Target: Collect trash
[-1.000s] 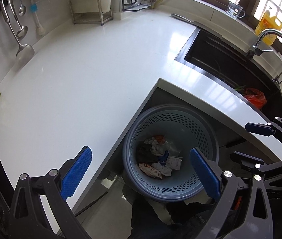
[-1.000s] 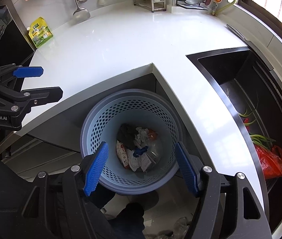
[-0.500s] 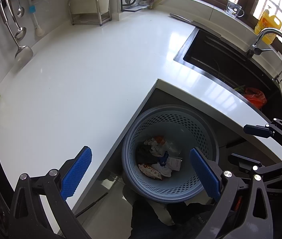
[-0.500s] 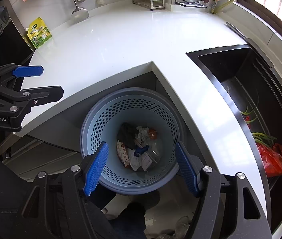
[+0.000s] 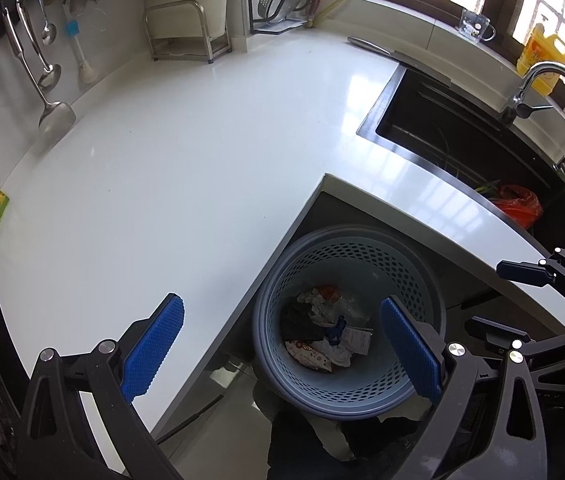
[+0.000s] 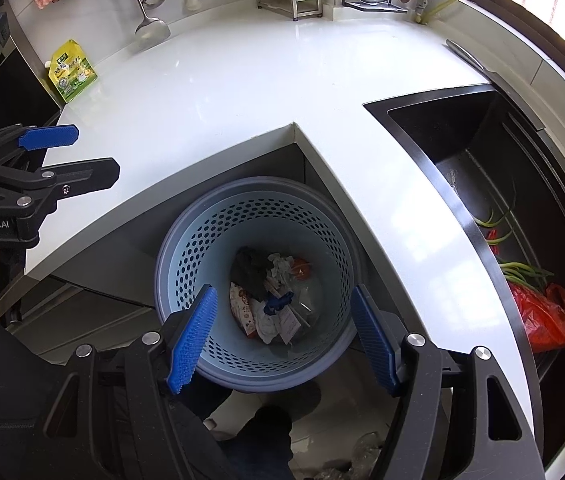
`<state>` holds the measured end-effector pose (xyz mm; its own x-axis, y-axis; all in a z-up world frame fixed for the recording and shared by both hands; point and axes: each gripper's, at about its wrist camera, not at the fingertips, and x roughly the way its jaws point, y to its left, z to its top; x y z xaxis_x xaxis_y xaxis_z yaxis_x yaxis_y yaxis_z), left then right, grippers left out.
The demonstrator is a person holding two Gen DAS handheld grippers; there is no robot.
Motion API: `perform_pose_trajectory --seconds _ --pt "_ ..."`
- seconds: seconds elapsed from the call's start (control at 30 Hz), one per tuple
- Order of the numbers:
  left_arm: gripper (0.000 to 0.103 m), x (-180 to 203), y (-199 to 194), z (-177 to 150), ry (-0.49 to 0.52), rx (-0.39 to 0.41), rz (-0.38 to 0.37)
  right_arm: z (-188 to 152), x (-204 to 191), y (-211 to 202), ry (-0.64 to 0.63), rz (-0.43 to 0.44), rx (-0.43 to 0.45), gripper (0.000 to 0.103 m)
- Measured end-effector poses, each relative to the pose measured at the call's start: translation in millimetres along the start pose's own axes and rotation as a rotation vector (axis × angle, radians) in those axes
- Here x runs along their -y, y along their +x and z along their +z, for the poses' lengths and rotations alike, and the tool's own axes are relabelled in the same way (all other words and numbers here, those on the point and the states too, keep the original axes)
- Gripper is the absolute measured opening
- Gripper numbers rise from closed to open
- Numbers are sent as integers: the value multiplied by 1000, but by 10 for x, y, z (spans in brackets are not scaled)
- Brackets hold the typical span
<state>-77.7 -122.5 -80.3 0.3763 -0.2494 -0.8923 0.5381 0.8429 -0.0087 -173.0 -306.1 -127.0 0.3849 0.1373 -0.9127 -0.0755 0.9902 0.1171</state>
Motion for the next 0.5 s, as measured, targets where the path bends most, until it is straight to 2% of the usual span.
perform_pose_trajectory --seconds 0.33,0.5 --pt "96 46 -70 40 28 45 34 25 29 -10 2 0 1 67" --pt "96 53 -95 75 27 51 17 37 31 -13 0 -3 3 67"
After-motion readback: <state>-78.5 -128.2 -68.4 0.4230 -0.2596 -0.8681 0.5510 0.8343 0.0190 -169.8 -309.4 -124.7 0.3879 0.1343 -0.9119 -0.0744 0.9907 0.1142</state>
